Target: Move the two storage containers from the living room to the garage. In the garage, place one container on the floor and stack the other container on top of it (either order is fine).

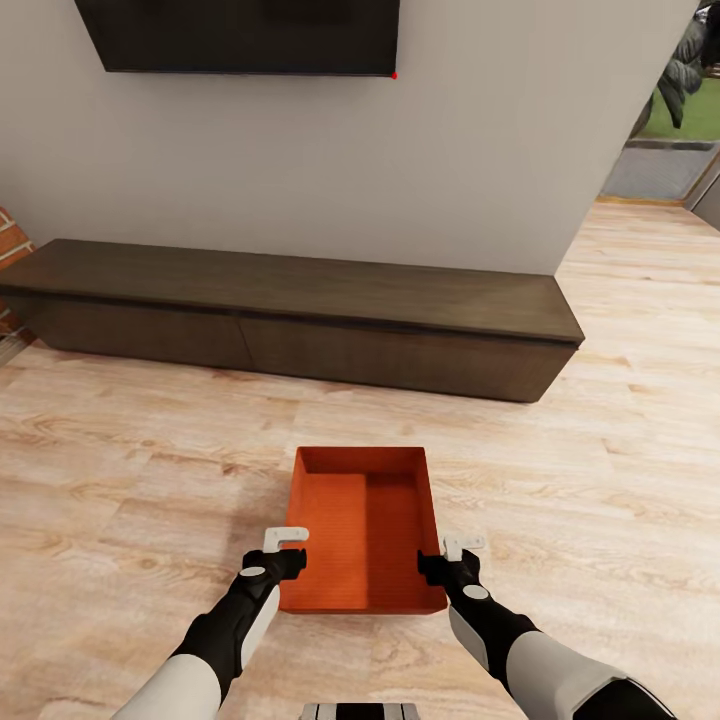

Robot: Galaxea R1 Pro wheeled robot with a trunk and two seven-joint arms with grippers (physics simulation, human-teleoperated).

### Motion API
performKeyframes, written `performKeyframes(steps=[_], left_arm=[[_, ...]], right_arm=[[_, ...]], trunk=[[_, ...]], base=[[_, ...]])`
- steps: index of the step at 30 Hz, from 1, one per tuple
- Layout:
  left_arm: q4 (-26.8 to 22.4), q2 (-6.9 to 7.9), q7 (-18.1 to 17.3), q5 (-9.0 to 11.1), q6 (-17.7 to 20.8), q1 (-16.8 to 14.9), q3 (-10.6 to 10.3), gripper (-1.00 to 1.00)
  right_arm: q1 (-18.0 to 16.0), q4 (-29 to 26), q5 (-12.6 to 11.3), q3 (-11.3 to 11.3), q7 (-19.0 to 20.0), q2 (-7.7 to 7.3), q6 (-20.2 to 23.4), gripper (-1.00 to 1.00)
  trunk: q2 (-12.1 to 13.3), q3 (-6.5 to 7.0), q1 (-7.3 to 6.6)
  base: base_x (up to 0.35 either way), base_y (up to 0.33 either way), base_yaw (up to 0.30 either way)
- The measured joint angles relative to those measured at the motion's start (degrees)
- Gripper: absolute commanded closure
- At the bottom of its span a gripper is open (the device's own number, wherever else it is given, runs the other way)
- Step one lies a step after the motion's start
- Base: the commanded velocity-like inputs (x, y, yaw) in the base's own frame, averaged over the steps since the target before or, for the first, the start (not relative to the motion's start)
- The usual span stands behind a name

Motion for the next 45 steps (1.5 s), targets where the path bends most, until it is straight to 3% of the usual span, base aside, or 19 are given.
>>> performKeyframes(steps=[45], left_arm=[[0.2,0.01,0.0,0.0,0.1,0.0,-0.1,-1.00]], right_arm=[[0.0,0.0,0.0,0.1,0.0,0.09,0.0,-1.00]], trunk=[[-0.8,-0.35,0.43]], base=[[0.046,0.000,0.000]])
